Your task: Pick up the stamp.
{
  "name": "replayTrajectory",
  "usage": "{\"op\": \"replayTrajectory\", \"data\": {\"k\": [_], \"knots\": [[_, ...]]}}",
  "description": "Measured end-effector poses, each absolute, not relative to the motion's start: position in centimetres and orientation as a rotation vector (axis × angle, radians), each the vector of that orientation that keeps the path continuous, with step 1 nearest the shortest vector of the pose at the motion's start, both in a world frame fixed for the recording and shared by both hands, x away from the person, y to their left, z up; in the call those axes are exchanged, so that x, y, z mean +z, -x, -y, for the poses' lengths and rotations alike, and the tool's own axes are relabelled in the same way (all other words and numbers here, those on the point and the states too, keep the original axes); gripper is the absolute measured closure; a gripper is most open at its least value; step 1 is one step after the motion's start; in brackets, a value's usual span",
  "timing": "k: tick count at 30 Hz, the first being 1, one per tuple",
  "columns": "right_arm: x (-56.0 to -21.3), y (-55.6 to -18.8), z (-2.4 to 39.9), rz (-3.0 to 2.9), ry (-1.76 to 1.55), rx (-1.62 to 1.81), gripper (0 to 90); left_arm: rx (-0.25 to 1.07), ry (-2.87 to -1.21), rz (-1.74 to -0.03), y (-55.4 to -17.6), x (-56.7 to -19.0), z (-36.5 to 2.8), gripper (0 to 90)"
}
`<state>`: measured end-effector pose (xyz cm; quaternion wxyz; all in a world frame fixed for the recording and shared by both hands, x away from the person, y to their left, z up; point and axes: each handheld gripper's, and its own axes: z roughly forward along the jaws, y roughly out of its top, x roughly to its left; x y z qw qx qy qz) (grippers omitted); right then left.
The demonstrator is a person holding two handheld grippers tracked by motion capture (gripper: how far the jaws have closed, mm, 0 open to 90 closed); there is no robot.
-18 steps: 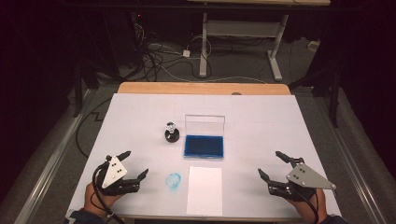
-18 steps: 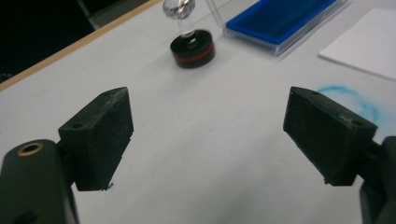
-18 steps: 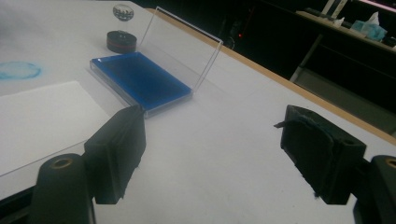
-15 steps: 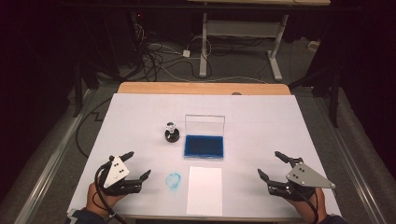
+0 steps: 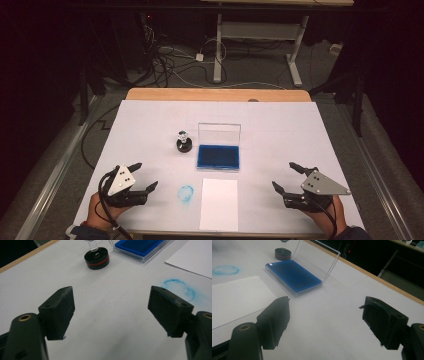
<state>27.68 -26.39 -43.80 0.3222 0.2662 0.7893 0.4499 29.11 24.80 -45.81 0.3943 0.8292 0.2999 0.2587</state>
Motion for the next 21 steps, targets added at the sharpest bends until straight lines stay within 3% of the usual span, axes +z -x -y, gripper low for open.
{"op": "replayTrajectory", "data": {"k": [21], "knots": [[-44.0,-27.9,26.2,-2.091,-0.676,1.165,22.3,0.621,-2.142,-0.674,-31.1,-44.1,-23.4,22.4]]}}
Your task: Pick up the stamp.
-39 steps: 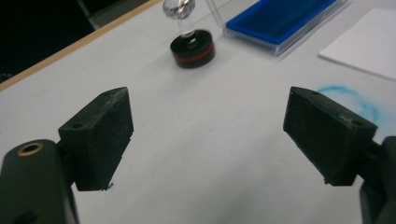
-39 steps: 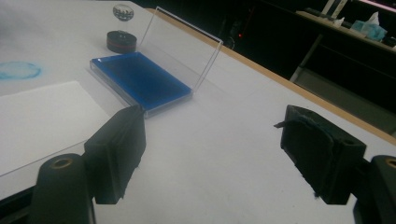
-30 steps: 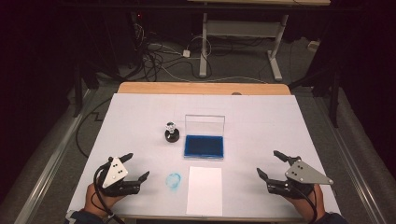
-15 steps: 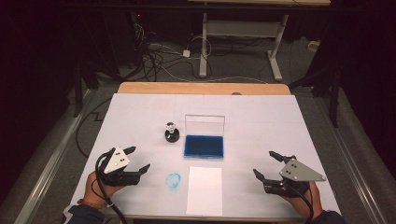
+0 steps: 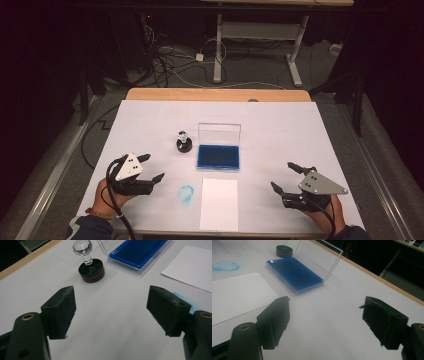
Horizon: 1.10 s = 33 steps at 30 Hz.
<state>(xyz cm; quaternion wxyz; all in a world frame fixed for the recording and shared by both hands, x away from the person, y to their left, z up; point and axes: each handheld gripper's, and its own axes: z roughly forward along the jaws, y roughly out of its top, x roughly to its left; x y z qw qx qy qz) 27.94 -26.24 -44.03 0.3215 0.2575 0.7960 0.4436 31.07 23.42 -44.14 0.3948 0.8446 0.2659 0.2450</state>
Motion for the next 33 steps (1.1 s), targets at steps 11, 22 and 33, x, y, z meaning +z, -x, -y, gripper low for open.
{"op": "replayTrajectory", "data": {"k": [11,22,33], "knots": [[-43.9,-27.8,26.1,-2.080,-0.673,1.180,23.5,0.631,-2.124,-0.670,-32.1,-43.5,-22.7,22.6],[-43.9,-27.9,26.0,-2.091,-0.668,1.167,23.5,0.612,-2.128,-0.721,-33.8,-42.9,-22.2,22.5],[-44.0,-27.9,25.9,-2.102,-0.665,1.168,23.6,0.619,-2.135,-0.722,-34.8,-41.8,-21.6,22.7]]}}
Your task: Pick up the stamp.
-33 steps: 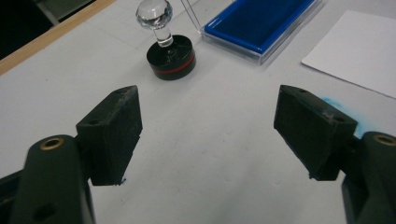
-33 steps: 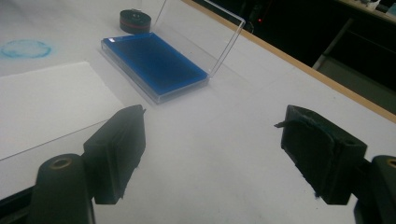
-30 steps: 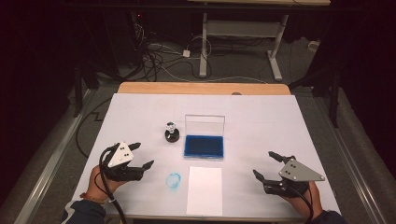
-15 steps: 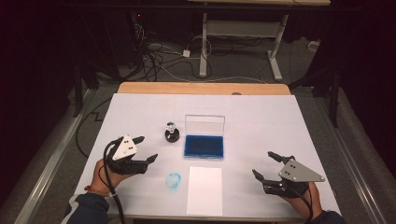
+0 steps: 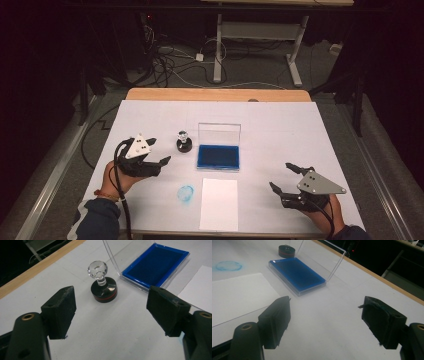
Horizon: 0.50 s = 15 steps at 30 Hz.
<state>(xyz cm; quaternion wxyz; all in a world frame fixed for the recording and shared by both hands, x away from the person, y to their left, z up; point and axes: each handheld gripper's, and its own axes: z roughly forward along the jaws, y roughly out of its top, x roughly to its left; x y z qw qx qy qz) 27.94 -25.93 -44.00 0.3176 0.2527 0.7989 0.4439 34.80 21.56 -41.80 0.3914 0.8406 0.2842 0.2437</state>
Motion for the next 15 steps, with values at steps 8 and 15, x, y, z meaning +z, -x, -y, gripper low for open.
{"op": "replayTrajectory", "data": {"k": [8,15], "knots": [[-43.9,-27.9,25.6,-2.107,-0.650,1.171,23.5,0.605,-2.153,-0.723,-35.2,-41.7,-20.8,22.7],[-44.1,-28.1,25.3,-2.120,-0.642,1.165,23.6,0.584,-2.148,-0.723,-35.7,-41.3,-20.3,22.6]]}}
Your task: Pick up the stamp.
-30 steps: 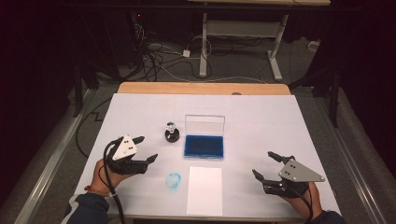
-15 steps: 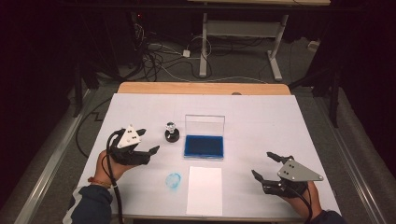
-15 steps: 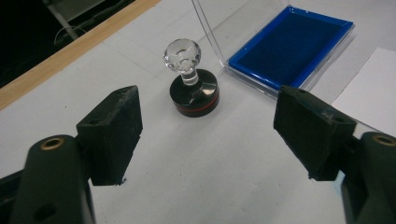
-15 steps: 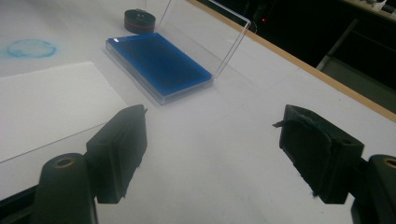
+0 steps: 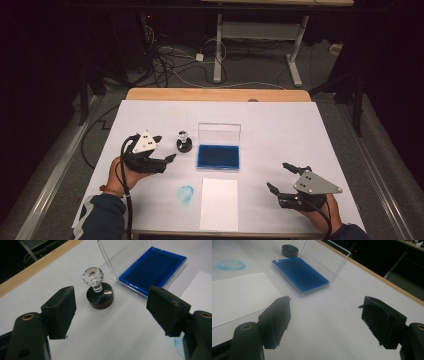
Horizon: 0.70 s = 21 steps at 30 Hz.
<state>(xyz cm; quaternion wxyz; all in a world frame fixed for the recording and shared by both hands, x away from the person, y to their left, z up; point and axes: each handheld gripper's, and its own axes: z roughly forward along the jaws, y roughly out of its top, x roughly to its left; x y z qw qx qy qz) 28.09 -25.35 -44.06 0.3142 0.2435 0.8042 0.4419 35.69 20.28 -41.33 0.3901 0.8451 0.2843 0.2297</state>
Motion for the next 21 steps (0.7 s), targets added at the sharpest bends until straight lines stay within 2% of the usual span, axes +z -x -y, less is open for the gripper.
{"op": "replayTrajectory", "data": {"k": [21], "knots": [[-44.2,-28.4,25.0,-2.137,-0.657,1.140,23.7,0.573,-2.136,-0.688,-37.3,-40.4,-18.2,22.5]]}}
